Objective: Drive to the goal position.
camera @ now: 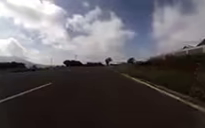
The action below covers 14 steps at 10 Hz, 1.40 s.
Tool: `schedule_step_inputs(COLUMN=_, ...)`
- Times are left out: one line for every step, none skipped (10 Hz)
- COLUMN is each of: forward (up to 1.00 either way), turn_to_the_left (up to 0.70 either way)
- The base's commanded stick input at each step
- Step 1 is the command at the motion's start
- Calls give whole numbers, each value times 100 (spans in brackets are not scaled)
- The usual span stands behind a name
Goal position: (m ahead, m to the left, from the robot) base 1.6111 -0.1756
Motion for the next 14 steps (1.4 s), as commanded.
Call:
schedule_step_inputs(forward=100, turn_to_the_left=0)
schedule_step_inputs(forward=100, turn_to_the_left=0)
schedule_step_inputs(forward=100, turn_to_the_left=0)
schedule_step_inputs(forward=100, turn_to_the_left=0)
schedule_step_inputs(forward=100, turn_to_the_left=0)
schedule_step_inputs(forward=100, turn_to_the_left=0)
schedule_step_inputs(forward=100, turn_to_the_left=0)
schedule_step_inputs(forward=100, turn_to_the_left=0)
schedule_step_inputs(forward=100, turn_to_the_left=0)
schedule_step_inputs(forward=100, turn_to_the_left=0)
schedule_step_inputs(forward=100, turn_to_the_left=0)
schedule_step_inputs(forward=70, turn_to_the_left=0)
schedule_step_inputs(forward=20, turn_to_the_left=0)
schedule_step_inputs(forward=0, turn_to_the_left=0)
